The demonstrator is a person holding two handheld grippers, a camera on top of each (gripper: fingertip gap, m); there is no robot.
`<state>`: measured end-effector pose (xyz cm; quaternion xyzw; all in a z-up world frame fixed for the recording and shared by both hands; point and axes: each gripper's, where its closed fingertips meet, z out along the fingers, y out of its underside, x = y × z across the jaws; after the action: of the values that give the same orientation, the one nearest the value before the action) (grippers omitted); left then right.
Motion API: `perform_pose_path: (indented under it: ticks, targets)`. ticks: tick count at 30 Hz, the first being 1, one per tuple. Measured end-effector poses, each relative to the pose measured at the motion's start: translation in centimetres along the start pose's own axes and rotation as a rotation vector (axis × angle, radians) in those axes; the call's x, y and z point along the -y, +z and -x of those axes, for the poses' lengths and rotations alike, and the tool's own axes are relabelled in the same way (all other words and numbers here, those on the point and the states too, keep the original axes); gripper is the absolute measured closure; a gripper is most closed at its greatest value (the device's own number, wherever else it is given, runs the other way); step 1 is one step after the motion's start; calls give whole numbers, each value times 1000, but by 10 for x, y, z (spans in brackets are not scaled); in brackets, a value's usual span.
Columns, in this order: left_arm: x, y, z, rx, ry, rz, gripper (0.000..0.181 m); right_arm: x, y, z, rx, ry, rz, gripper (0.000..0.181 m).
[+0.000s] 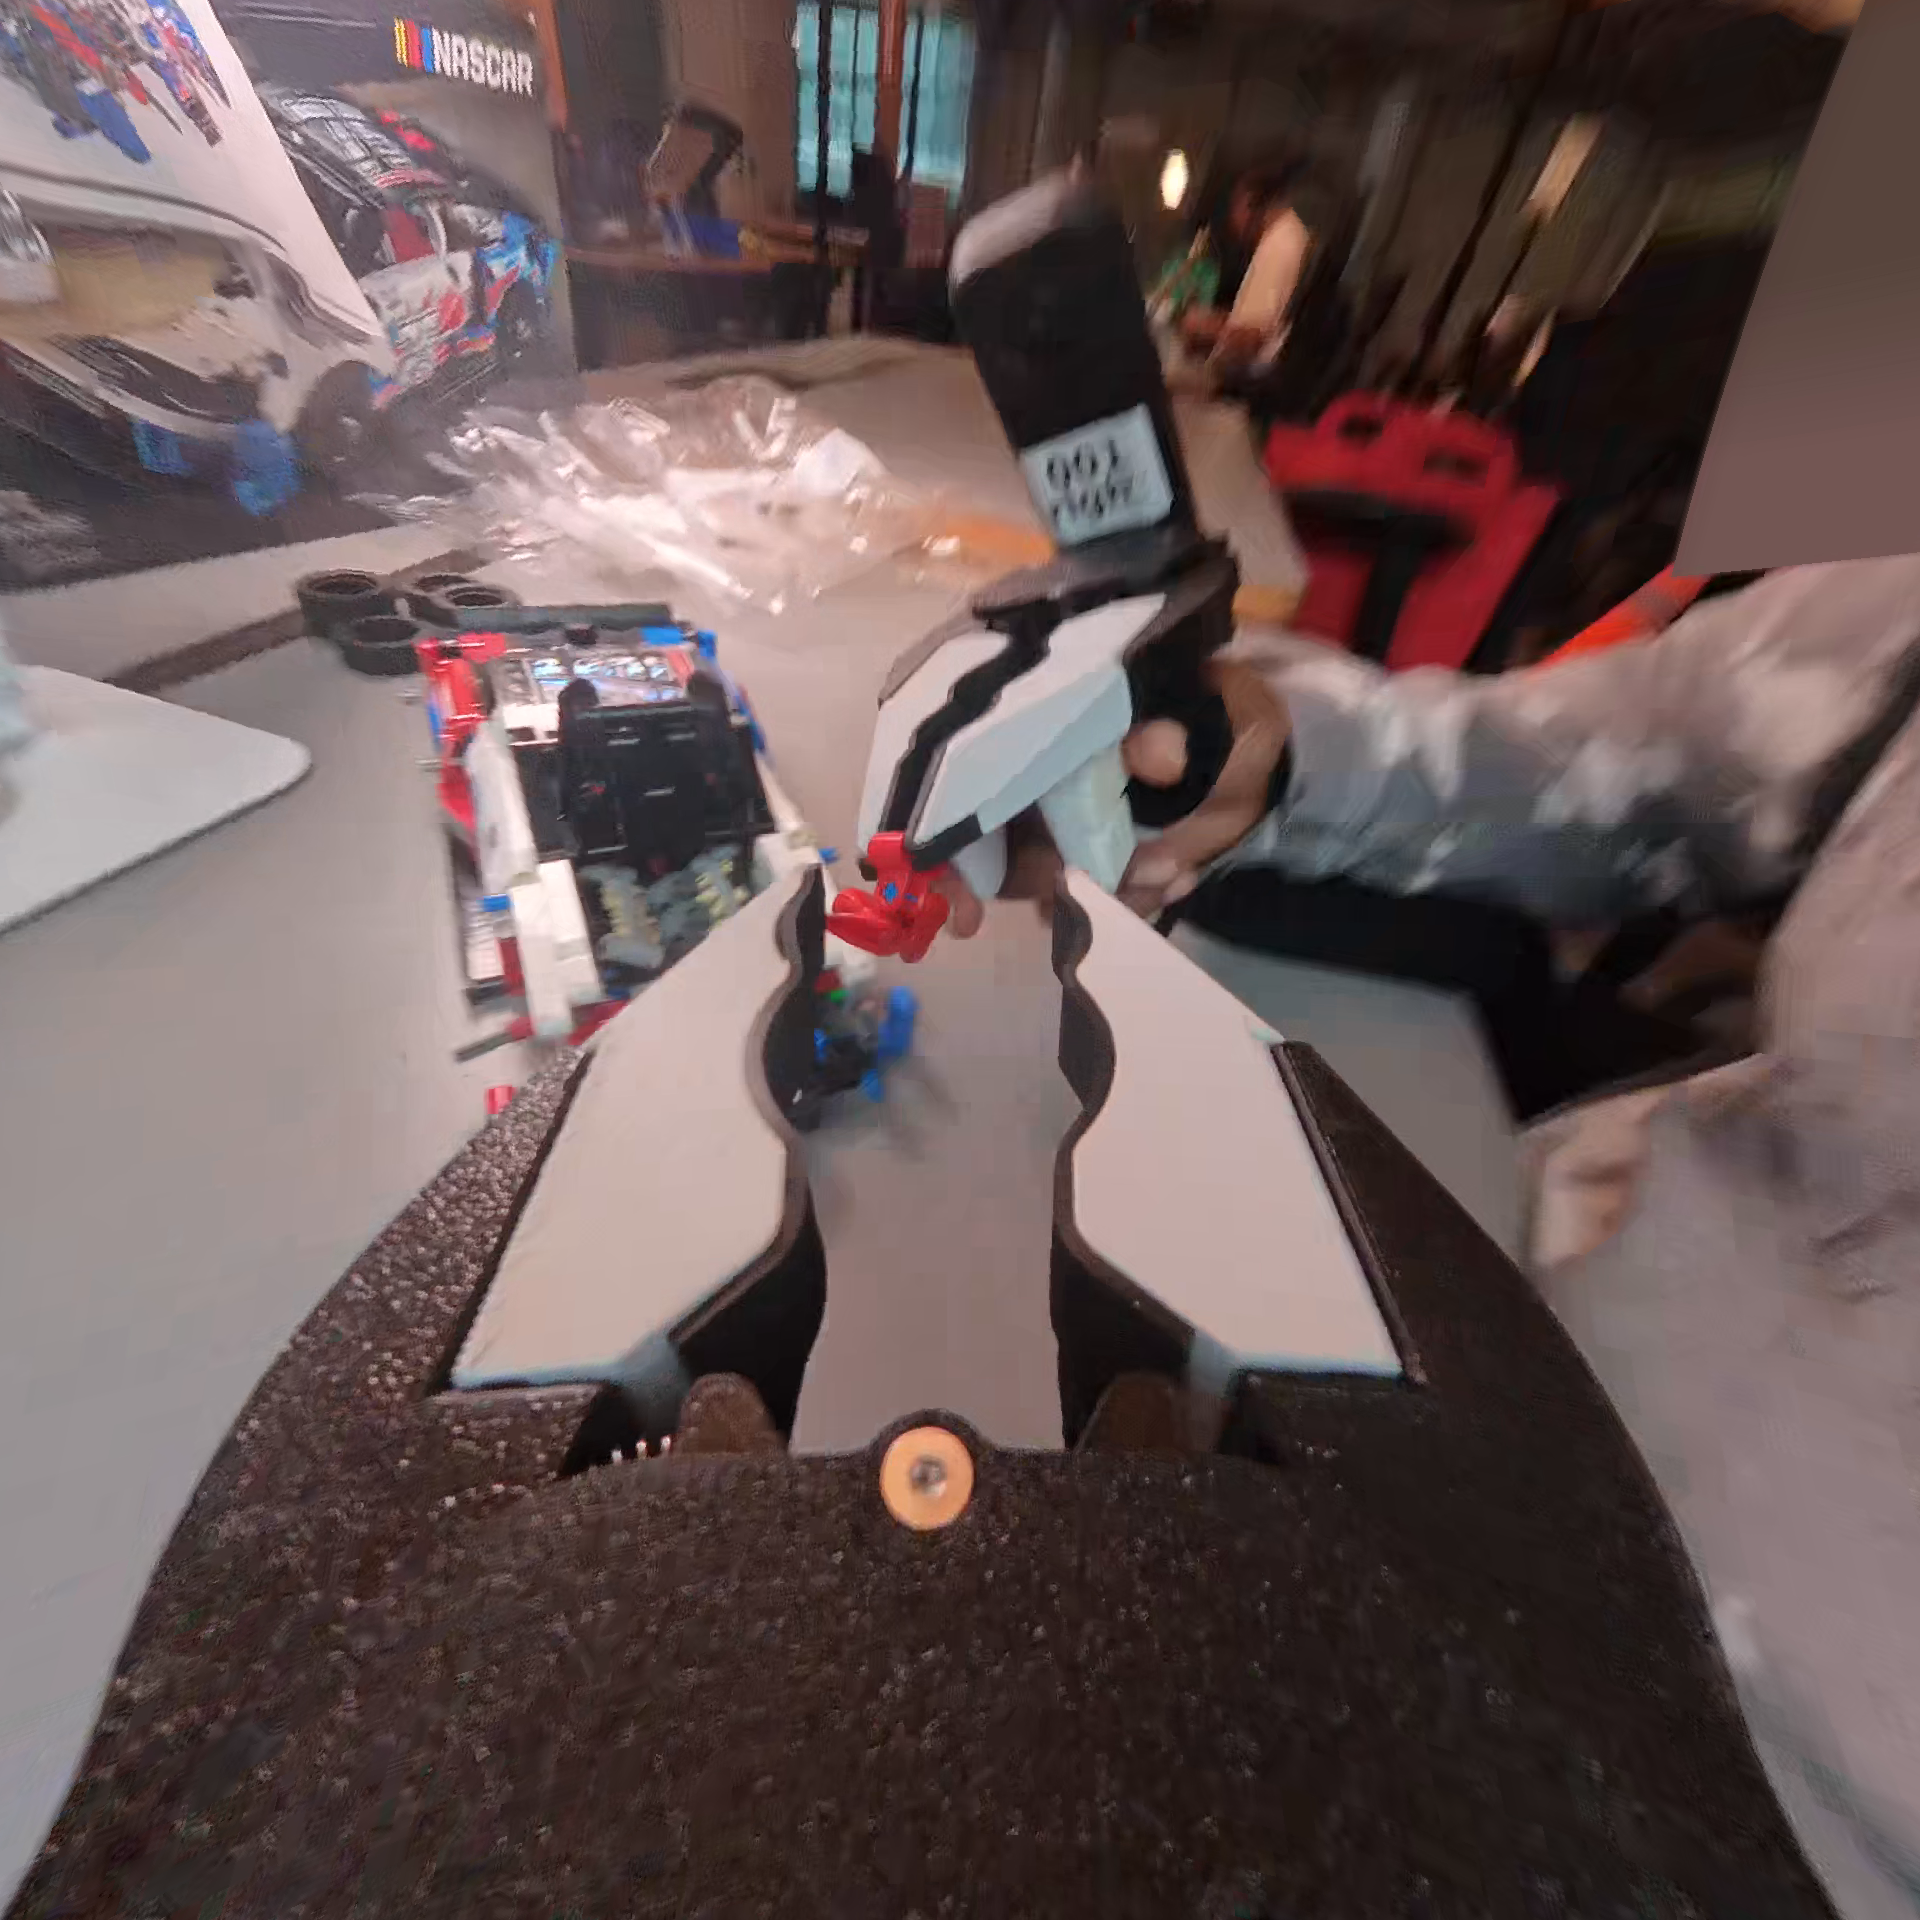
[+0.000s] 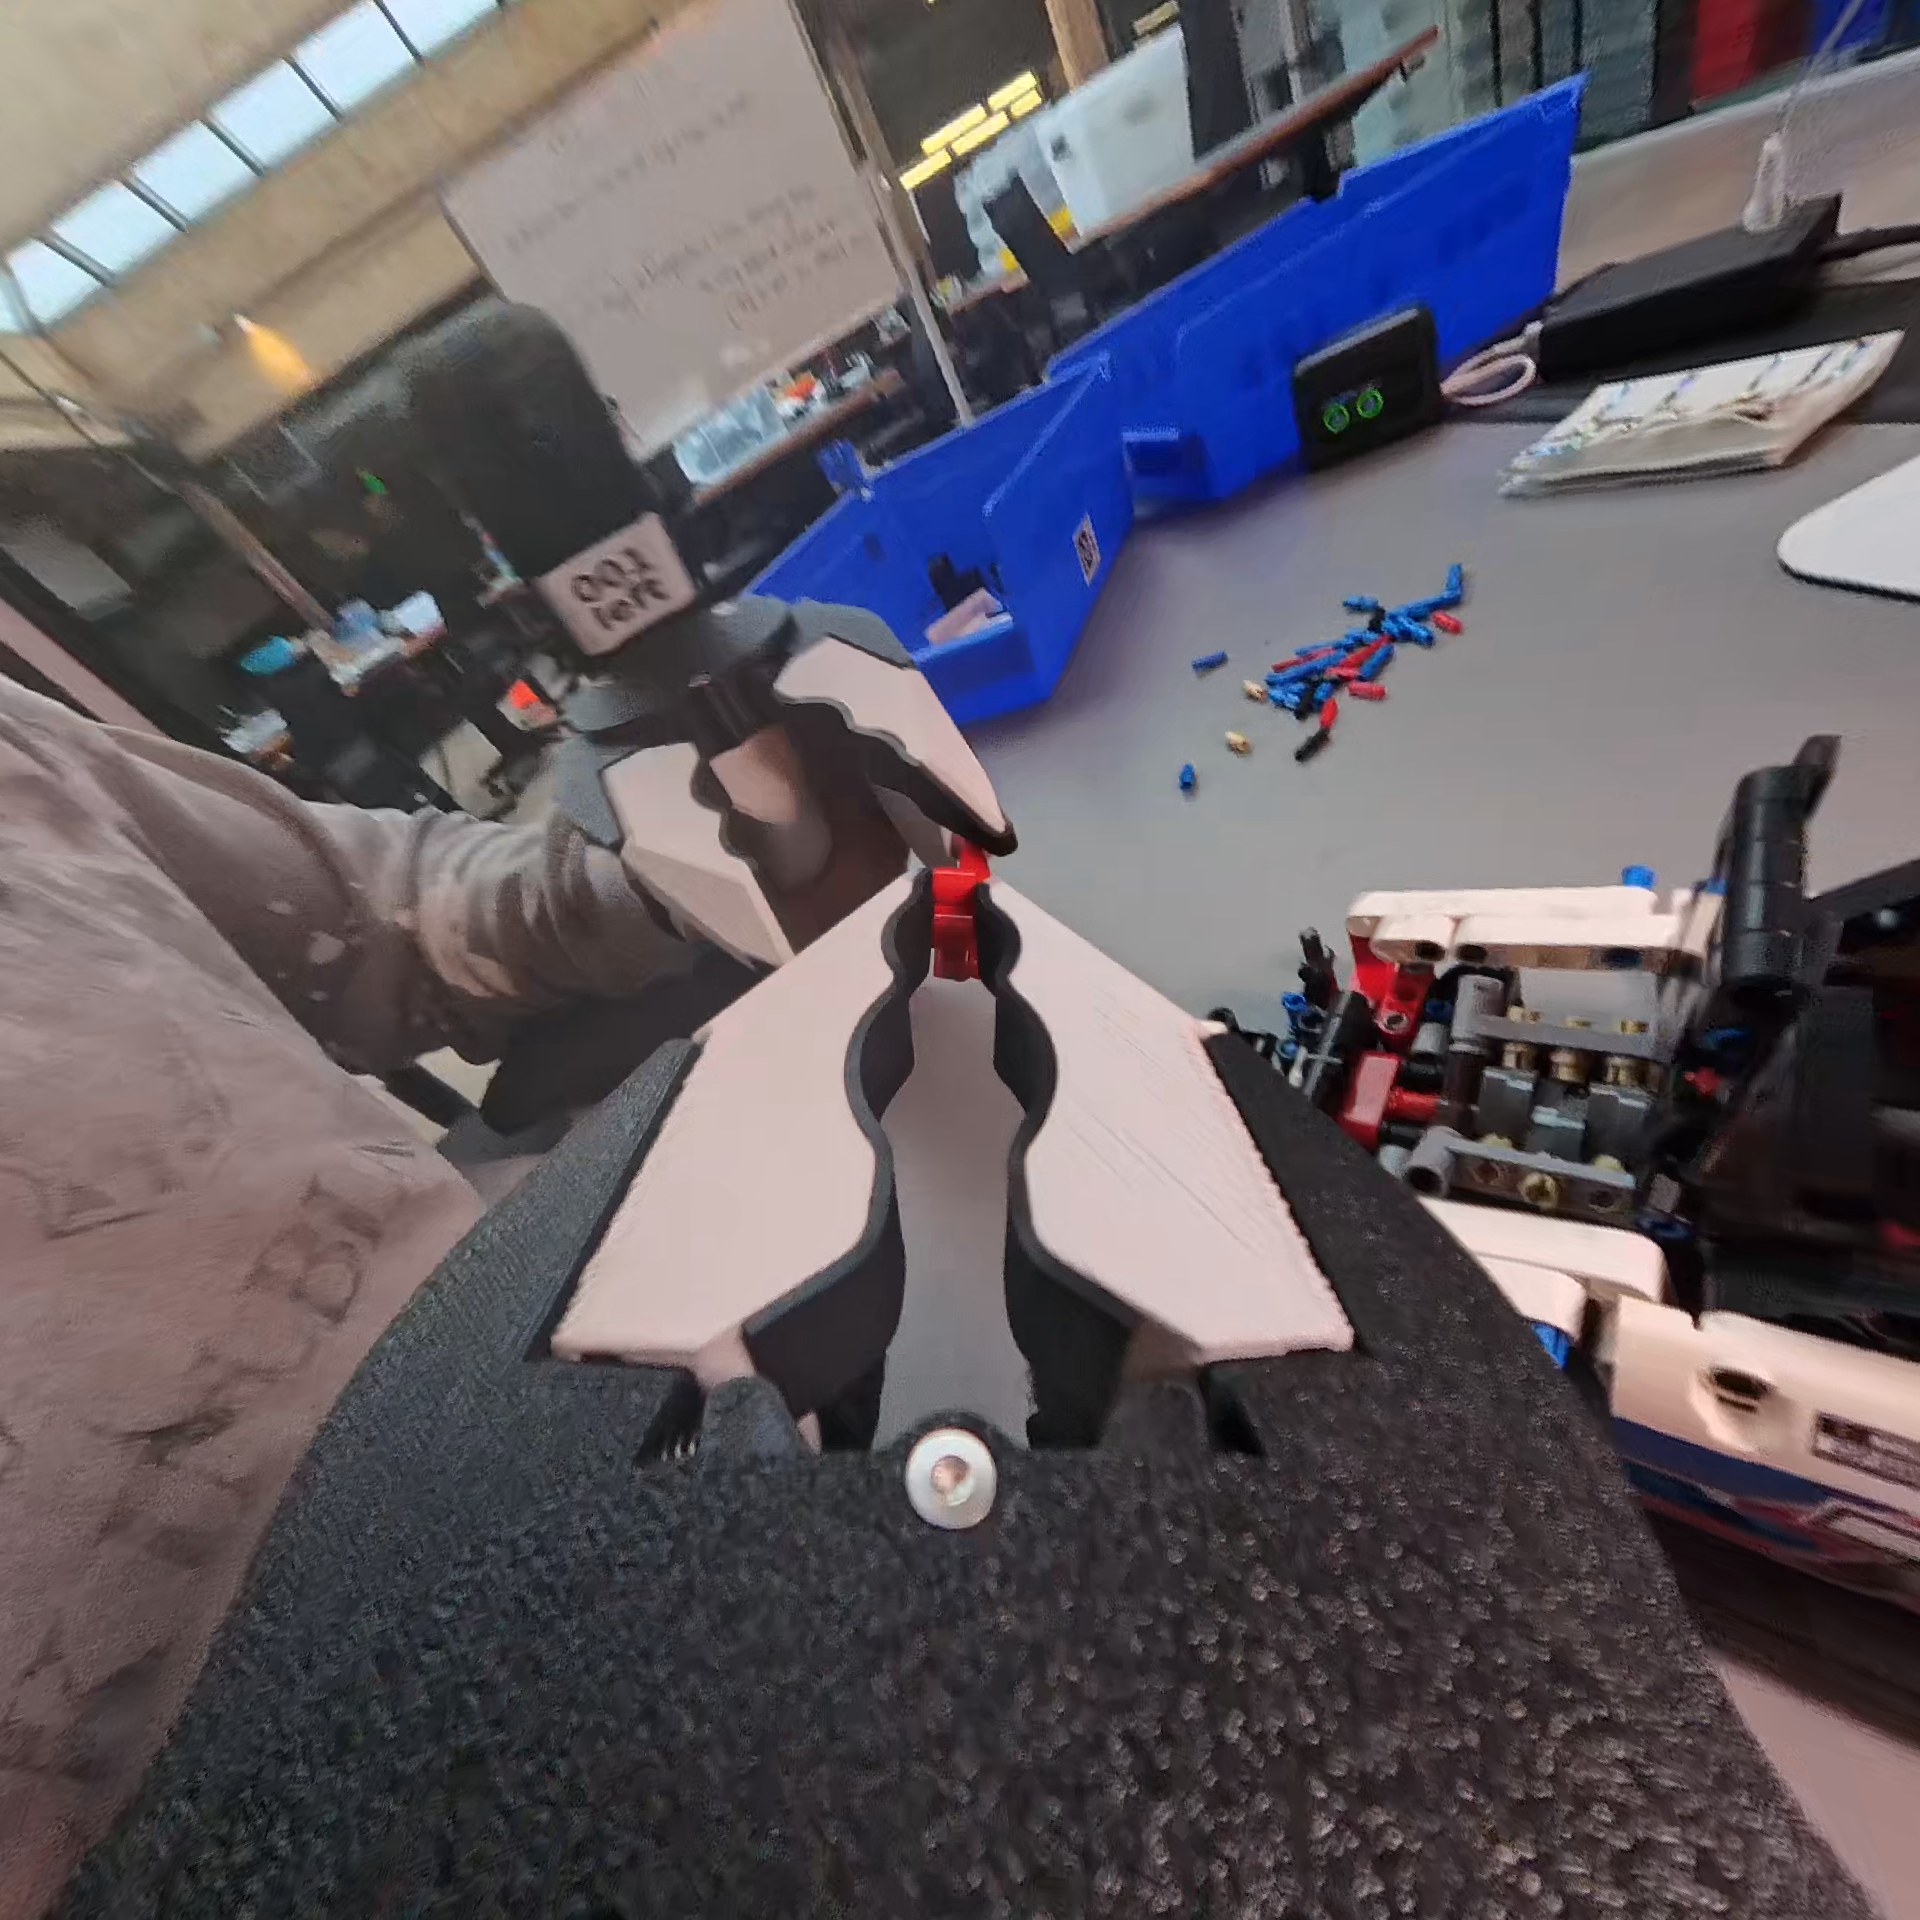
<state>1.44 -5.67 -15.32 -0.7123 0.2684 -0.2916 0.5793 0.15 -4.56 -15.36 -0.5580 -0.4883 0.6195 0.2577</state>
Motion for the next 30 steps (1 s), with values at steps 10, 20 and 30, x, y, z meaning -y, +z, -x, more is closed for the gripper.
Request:
perform_pose_path:
  ticks: [10,20,30]
  targets:
    - [29,-6,-16,-307,-447,-193,152,38,-10,37,249,98,-274,175]
    - [8,-4,-9,-186,-302,-31,165,13,-5,31,79,-272,-58,173]
    - [-16,4,-12,-111,-123,119,165,-13,-9,27,67,-351,109,173]
